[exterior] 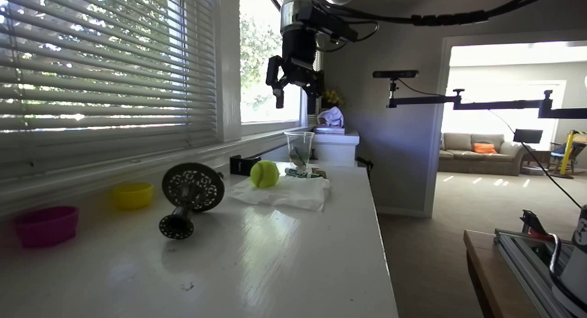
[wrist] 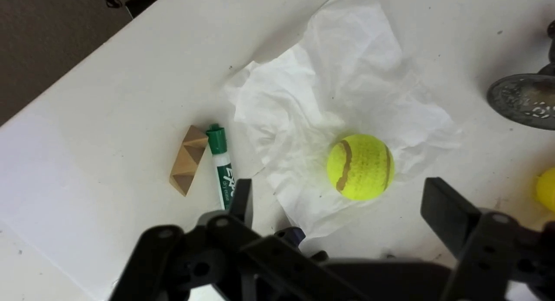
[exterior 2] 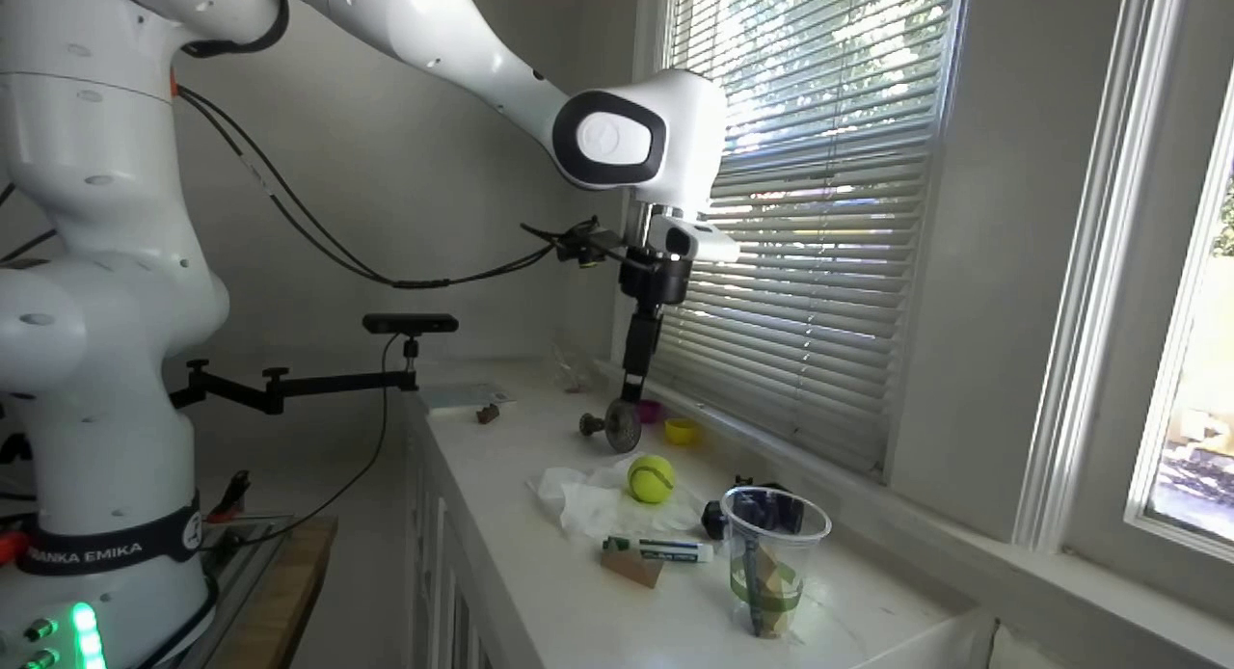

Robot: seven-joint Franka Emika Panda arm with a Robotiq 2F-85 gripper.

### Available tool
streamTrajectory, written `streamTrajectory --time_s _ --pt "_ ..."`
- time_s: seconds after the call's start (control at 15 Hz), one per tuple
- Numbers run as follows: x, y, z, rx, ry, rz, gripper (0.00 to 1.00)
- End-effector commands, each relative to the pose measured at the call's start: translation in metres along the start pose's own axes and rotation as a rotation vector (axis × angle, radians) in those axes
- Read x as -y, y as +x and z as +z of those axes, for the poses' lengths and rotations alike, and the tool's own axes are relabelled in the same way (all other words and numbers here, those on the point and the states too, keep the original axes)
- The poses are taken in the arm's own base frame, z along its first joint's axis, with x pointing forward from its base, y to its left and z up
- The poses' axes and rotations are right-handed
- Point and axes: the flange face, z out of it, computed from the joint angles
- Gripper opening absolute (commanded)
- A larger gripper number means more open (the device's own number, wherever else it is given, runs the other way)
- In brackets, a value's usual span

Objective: Move the black object to the left

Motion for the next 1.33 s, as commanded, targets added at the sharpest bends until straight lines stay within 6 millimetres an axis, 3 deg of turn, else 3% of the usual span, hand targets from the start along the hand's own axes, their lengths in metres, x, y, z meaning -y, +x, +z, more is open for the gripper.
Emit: streamTrajectory --time_s 0.0,0.4,0.67,0.93,1.27 --pt "-0.009 0.026 0.016 0.002 0.006 0.037 1.00" --pt "-0.020 0.087 0.049 -0.120 0.025 -0.001 1.00" --pt "-0.010 0.118 0.058 -0.183 0.021 -0.195 1.00" --pt "0.000 0.134 0.064 -0.190 0.012 -0.389 1.00" --pt "0.007 0.142 0.082 -0.159 0.012 -0.490 1.00"
